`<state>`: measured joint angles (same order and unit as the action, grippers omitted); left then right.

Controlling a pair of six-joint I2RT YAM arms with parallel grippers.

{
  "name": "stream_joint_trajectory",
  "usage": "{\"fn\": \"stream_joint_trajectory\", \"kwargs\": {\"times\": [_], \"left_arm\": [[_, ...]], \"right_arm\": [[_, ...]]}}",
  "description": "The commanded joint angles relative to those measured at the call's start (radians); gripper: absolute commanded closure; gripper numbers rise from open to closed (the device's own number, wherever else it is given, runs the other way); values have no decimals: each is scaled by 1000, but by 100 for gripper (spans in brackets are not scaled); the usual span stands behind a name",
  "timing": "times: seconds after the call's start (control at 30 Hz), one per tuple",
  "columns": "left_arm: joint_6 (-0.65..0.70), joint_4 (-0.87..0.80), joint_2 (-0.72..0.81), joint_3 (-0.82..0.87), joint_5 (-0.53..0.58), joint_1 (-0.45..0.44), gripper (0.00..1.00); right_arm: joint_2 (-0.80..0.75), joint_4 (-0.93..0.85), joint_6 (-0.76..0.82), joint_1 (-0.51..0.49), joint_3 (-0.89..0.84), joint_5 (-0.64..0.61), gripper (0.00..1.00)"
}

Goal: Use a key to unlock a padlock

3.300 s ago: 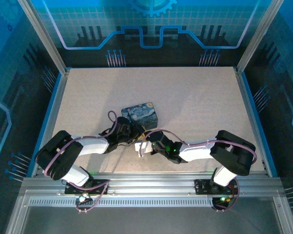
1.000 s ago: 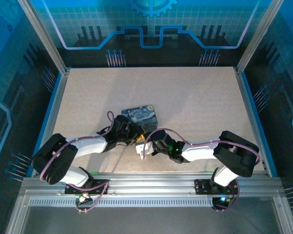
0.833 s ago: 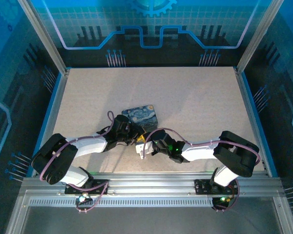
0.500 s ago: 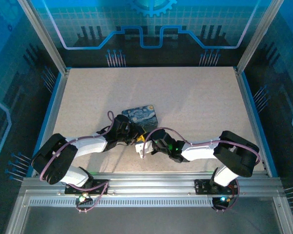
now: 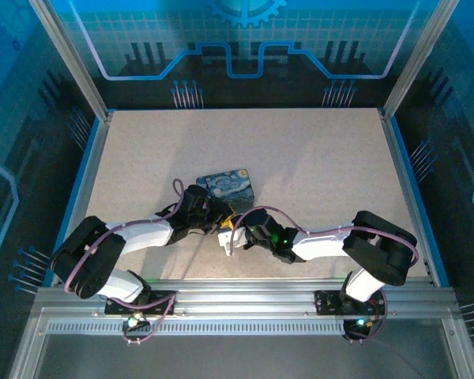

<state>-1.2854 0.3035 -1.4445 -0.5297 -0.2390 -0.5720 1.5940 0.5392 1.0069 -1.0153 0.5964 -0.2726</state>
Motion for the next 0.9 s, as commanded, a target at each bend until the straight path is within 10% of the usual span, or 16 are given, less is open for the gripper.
{"fn": "stream_joint_trajectory", "kwargs": {"times": [0.0, 0.87], "left_arm": [[-22, 32, 12, -32, -64, -10, 97], [-17, 39, 7, -23, -48, -7, 90]], "right_arm": [[0, 90, -67, 20, 5, -30, 98], [8, 247, -401, 57, -78, 38, 100]]}}
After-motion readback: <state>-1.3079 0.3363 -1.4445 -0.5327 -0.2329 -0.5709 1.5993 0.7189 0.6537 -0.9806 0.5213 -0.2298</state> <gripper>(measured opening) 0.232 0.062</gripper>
